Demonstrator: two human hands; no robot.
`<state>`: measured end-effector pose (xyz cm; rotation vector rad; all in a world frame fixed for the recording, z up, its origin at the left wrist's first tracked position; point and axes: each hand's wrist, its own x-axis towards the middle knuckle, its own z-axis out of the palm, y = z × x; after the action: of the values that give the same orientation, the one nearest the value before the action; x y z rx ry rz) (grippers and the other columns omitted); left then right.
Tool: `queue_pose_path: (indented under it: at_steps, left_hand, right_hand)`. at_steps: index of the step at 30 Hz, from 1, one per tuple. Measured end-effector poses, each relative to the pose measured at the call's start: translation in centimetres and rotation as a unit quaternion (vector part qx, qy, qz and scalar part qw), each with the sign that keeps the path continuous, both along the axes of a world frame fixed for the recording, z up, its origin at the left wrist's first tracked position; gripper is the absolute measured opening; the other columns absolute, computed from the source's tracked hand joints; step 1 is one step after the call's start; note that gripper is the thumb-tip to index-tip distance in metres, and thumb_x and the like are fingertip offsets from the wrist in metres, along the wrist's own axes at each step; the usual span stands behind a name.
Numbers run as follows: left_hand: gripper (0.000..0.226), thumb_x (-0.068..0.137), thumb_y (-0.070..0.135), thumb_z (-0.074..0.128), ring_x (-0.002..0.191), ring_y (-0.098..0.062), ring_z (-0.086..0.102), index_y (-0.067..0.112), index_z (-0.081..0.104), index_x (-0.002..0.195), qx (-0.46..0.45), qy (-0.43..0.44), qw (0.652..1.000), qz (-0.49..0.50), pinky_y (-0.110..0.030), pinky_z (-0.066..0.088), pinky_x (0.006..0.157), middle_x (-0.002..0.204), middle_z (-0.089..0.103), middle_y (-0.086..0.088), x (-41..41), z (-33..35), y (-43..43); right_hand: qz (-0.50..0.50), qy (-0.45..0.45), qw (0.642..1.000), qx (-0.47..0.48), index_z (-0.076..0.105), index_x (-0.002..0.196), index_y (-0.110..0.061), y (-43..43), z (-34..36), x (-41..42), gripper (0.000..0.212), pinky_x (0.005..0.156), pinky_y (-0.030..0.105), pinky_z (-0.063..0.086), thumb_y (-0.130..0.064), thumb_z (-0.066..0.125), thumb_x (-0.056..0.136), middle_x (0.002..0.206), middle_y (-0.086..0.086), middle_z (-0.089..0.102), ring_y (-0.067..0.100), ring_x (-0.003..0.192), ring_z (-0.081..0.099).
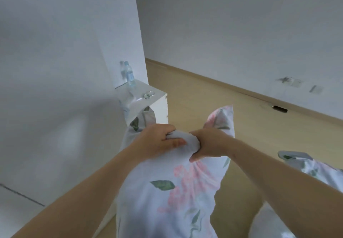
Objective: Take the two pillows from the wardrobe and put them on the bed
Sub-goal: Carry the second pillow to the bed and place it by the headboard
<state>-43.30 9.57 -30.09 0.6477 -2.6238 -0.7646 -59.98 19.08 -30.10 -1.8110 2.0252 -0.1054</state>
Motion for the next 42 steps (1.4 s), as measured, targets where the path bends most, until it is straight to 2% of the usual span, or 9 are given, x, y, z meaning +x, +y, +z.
queue_pose_path:
  at_steps: [4,7,11,13,16,22,30,39,42]
  left_hand:
    - [0.051,0.064,0.061,0.062,0.049,-0.005,0.03,0.021,0.032,0.054,-0.002,-0.077,0.997,-0.029,-0.022,0.022,0.049,0.05,0.031,0.007,-4.4,-0.3,0.1]
    - [0.047,0.064,0.053,0.077,0.059,-0.008,0.04,0.017,0.049,0.076,-0.007,-0.139,0.99,-0.034,-0.024,0.03,0.054,0.06,0.042,0.009,-7.0,-0.3,-0.1]
    - [0.072,0.06,0.051,0.079,0.084,-0.017,0.054,0.023,0.039,0.113,-0.019,-0.356,0.931,-0.074,-0.03,0.042,0.068,0.092,0.057,0.005,-10.8,-0.8,-1.4]
    - [0.065,0.063,0.053,0.075,0.086,-0.019,0.056,0.024,0.042,0.11,-0.063,-0.406,0.906,-0.104,-0.031,0.043,0.071,0.095,0.06,0.003,-13.1,-2.3,-2.7]
    - [0.042,0.069,0.052,0.069,0.081,-0.017,0.056,0.023,0.049,0.092,-0.073,-0.382,0.913,-0.121,-0.031,0.044,0.068,0.085,0.06,0.005,-16.4,-4.1,-5.2]
    - [0.039,0.078,0.045,0.064,0.083,-0.025,0.061,0.015,0.052,0.099,-0.102,-0.351,0.915,-0.17,-0.037,0.049,0.071,0.096,0.067,-0.006,-25.8,-6.8,-11.5]
    - [0.037,0.075,0.042,0.069,0.083,-0.026,0.059,0.018,0.045,0.092,-0.107,-0.34,0.893,-0.275,-0.034,0.043,0.063,0.095,0.062,-0.006,-43.0,-6.3,-16.3]
    - [0.035,0.071,0.042,0.067,0.085,-0.028,0.06,0.022,0.041,0.083,-0.136,-0.33,0.871,-0.336,-0.032,0.043,0.065,0.094,0.064,-0.005,-64.0,-8.2,-14.0]
    - [0.032,0.071,0.043,0.065,0.084,-0.025,0.06,0.023,0.043,0.083,-0.124,-0.34,0.87,-0.335,-0.034,0.046,0.067,0.093,0.064,-0.003,-70.3,-8.5,-13.4]
  right_hand:
    - [-0.028,-0.017,0.999,0.016,0.063,0.102,-0.022,1.7,-0.8,-3.4,0.037,0.079,0.034,0.051,-0.037,0.073,0.07,0.094,-0.005,0.068,0.017,0.088,0.06]
    - [-0.038,-0.013,0.999,0.014,0.065,0.098,-0.019,2.0,-1.2,-5.3,0.03,0.071,0.032,0.047,-0.035,0.07,0.073,0.09,-0.003,0.068,0.015,0.079,0.055]
    - [-0.033,0.015,0.999,0.016,0.063,0.088,-0.021,1.1,-2.9,-7.8,0.018,0.07,0.031,0.046,-0.036,0.064,0.078,0.085,-0.002,0.067,0.017,0.077,0.055]
    - [-0.023,0.041,0.999,0.024,0.061,0.084,-0.024,0.0,-4.0,-9.4,0.015,0.086,0.039,0.045,-0.039,0.06,0.081,0.081,-0.002,0.064,0.021,0.082,0.058]
    - [-0.031,0.086,0.995,0.037,0.058,0.083,-0.025,-2.0,-4.9,-12.2,0.014,0.1,0.057,0.031,-0.039,0.056,0.082,0.081,-0.001,0.063,0.024,0.09,0.061]
    - [-0.085,0.056,0.993,0.068,0.052,0.082,-0.022,-7.3,-6.6,-20.3,0.012,0.078,0.036,0.043,-0.034,0.054,0.082,0.083,-0.001,0.062,0.021,0.082,0.056]
    - [-0.245,0.031,0.967,0.062,0.057,0.103,-0.02,-9.1,-7.5,-33.2,0.028,0.087,0.04,0.046,-0.039,0.051,0.084,0.109,0.004,0.067,0.027,0.101,0.061]
    - [-0.366,0.028,0.929,0.043,0.038,0.088,-0.021,-5.8,-9.9,-50.7,0.02,0.069,0.031,0.037,-0.034,0.053,0.082,0.111,0.006,0.065,0.03,0.103,0.06]
    - [-0.361,0.033,0.932,0.03,0.039,0.101,-0.017,-5.0,-9.8,-56.8,0.027,0.066,0.031,0.035,-0.032,0.052,0.083,0.111,0.006,0.065,0.031,0.099,0.061]
